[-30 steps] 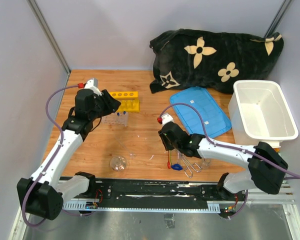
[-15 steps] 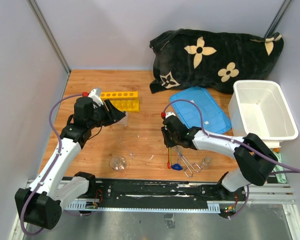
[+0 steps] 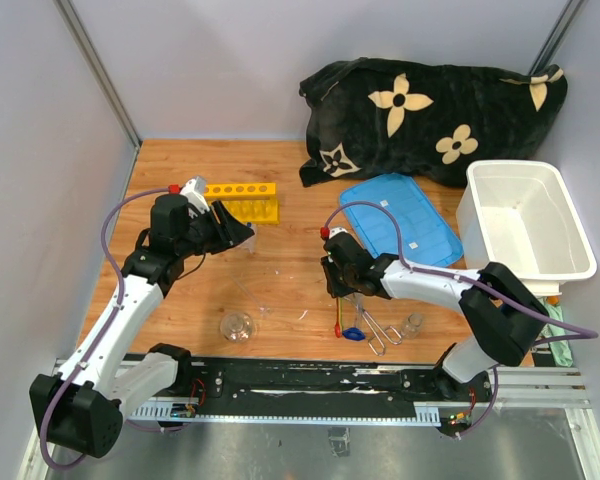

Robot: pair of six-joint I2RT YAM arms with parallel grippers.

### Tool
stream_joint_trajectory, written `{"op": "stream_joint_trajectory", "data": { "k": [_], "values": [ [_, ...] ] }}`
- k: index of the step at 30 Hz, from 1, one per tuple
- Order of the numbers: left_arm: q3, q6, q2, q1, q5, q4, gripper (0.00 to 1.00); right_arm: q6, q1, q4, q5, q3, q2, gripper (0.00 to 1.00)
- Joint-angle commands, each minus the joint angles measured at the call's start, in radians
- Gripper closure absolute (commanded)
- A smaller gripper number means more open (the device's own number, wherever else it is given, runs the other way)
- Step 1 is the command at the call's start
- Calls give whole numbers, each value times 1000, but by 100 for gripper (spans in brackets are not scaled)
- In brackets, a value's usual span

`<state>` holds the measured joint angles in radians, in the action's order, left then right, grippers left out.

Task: Organize the chemistry lab equipment
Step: Pick up the test tube at the center of the board.

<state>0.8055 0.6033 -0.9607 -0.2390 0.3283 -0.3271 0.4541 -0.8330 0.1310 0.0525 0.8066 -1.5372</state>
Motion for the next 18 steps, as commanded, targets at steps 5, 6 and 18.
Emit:
{"op": "stream_joint_trajectory", "data": {
  "k": [5,6,18],
  "values": [
    [3,-2,-7,-11,12,3,53,5,5,6,36,-3,-3,77],
    [3,-2,-9,-11,12,4,53,3,6,7,40,-3,-3,77],
    [4,1,-14,-19,11,5,53,-2,5,-3,55,-9,-27,78]
  ]
}}
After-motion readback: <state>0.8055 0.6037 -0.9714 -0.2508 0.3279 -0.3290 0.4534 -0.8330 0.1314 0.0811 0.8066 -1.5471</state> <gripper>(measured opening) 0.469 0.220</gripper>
